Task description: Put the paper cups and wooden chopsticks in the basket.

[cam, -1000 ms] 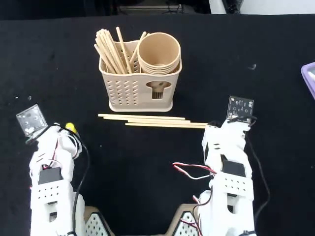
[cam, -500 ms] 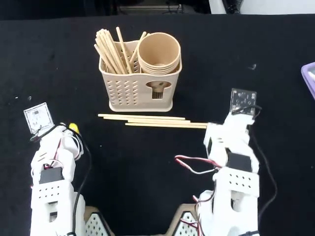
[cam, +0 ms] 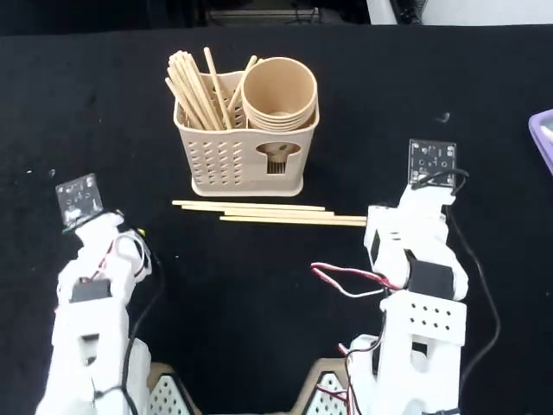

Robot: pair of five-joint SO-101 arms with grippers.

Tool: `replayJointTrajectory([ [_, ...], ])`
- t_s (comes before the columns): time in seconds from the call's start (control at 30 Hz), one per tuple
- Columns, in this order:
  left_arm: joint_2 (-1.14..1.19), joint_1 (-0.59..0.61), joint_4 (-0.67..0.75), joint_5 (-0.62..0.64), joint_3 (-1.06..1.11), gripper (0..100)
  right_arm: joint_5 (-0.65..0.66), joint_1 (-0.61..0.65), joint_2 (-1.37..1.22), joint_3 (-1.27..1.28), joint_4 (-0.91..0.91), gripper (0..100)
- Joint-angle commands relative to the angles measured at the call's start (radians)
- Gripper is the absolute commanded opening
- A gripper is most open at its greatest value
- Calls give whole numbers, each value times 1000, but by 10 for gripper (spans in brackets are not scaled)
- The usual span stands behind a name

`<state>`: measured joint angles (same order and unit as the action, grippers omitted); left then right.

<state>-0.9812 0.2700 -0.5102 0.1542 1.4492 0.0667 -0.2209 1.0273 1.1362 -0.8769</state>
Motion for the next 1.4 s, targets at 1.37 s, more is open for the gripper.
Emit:
replayJointTrajectory([
  [1.37,497,-10,2,-8,-311,116,57,227,-805,-302,367,122],
])
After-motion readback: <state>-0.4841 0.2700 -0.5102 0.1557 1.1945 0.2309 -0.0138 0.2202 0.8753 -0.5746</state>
